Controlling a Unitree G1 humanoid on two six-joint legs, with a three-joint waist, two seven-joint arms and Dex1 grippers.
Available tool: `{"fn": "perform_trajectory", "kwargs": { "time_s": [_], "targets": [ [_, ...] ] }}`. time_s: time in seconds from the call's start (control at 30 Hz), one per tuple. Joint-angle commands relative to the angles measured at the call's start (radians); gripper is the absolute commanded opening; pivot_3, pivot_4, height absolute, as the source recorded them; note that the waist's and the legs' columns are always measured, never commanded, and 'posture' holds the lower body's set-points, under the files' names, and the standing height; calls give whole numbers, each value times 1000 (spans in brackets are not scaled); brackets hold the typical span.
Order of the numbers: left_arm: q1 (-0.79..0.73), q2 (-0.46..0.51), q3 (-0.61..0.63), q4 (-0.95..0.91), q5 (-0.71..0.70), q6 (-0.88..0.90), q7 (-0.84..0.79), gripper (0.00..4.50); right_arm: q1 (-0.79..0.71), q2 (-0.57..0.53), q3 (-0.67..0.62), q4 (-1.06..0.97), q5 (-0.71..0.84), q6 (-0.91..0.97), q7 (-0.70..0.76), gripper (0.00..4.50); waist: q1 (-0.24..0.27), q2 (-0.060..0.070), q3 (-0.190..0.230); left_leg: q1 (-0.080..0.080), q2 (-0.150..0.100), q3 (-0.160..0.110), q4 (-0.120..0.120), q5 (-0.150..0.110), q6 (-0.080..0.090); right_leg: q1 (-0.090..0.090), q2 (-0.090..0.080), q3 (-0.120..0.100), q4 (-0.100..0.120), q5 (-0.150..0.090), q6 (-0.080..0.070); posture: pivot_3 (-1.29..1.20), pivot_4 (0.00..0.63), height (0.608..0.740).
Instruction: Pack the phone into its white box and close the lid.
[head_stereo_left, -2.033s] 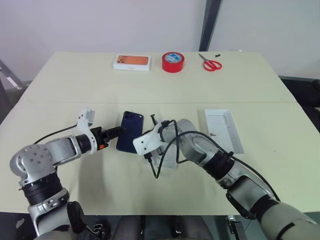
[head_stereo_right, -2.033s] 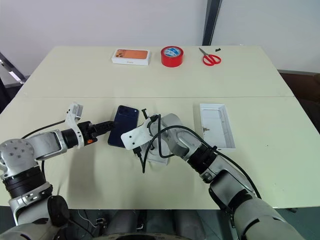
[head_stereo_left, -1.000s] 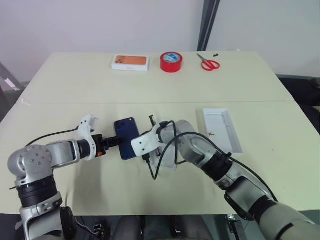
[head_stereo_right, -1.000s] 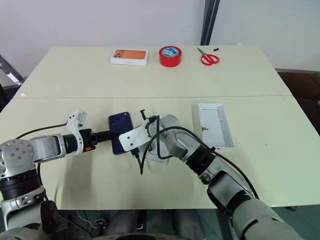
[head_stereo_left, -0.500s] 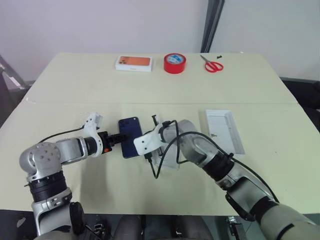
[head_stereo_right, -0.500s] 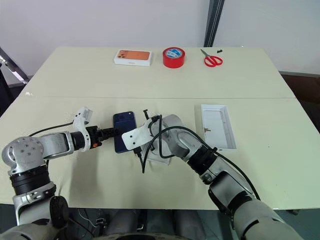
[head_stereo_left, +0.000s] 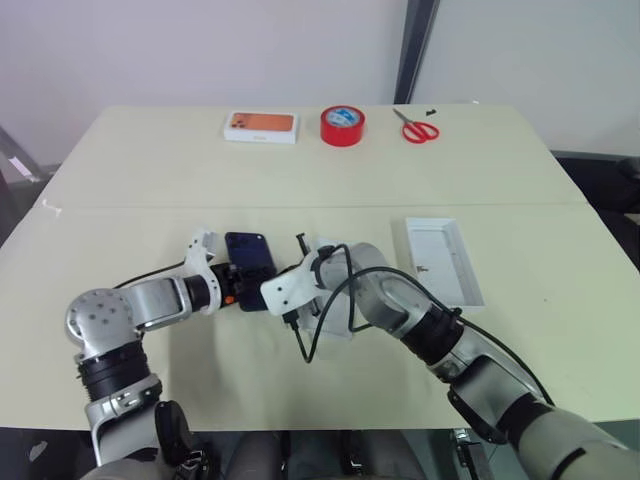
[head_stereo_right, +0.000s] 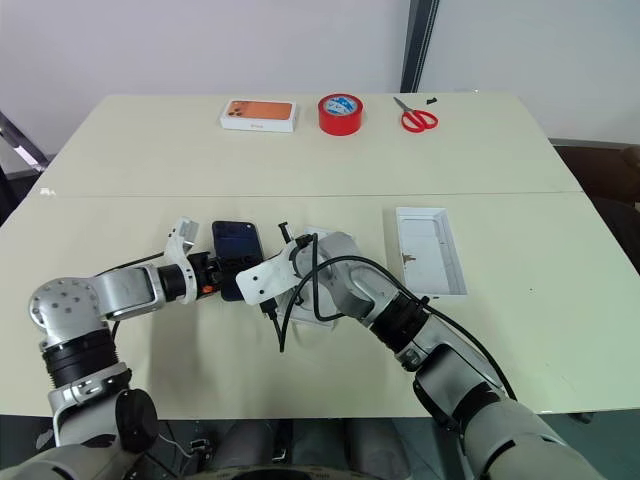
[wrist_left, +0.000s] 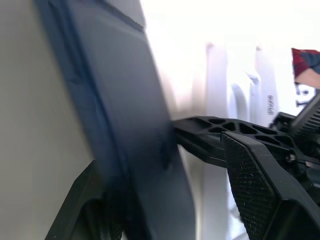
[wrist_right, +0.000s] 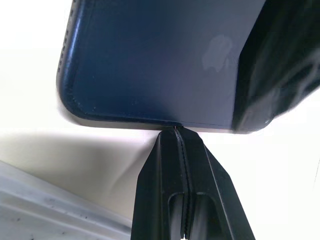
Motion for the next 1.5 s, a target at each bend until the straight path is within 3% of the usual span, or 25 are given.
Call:
{"fn": "perform_trajectory", "kwargs": {
  "time_s": [0.03, 0.23, 0.33, 0.43, 0.8, 0.87, 1.1, 1.33, 1.5],
  "targets": [
    [-8, 23, 32, -23, -9, 9, -1, 2890, 3, 11, 14, -17, 8, -7, 3, 0, 1, 0, 0, 0, 0, 0, 0, 0, 0, 0, 0, 0, 0, 0, 0, 0, 150, 740],
    [17, 14, 21, -25, -27, 9, 1, 2890, 2, 12, 13, -15, 8, -8, -1, 0, 1, 0, 0, 0, 0, 0, 0, 0, 0, 0, 0, 0, 0, 0, 0, 0, 150, 740],
    [19, -3, 27, -24, -33, 9, 8, 2060, 2, 13, 12, -14, 8, -7, -4, 0, 1, 0, 0, 0, 0, 0, 0, 0, 0, 0, 0, 0, 0, 0, 0, 0, 150, 740],
    [13, -9, 44, -14, -41, 9, 20, 638, 2, 7, 6, -16, 8, -6, -5, 0, 1, 0, 0, 0, 0, 0, 0, 0, 0, 0, 0, 0, 0, 0, 0, 0, 150, 740],
    [-6, -56, 153, 16, -151, 9, 120, 638, 15, -19, -88, -169, 103, 77, 63, 0, 4, -1, 0, 1, 0, 0, -1, 0, 0, 1, 0, 0, -1, 0, 0, 0, 150, 740],
    [-2, -69, 164, 14, -175, 9, 141, 142, 22, -25, -121, -218, 146, 108, 84, 0, 4, -1, 0, 1, 0, 0, -1, 0, 0, 1, 0, 0, -1, 0, 0, 0, 150, 740],
    [-12, -87, 143, -19, -350, -44, 231, 34, 90, -93, -360, -474, 489, 312, 237, 0, 10, -3, 1, -2, 0, -1, -1, -1, 2, 0, -1, -1, -1, 0, 0, 0, 150, 740],
    [43, -86, -117, -78, -682, -234, 415, 34, 202, -257, -554, -553, 735, 466, 282, 0, 32, -3, 1, -3, 0, -1, -1, -3, 5, -1, -2, -1, -3, 0, 0, 0, 150, 740],
    [95, -31, -327, -92, -786, -339, 476, 34, 285, -324, -603, -572, 830, 520, 247, 0, 28, -2, 1, -4, 0, -1, -1, -3, 5, -2, -1, 0, -3, 0, 0, 0, 150, 740]
  ]
}}
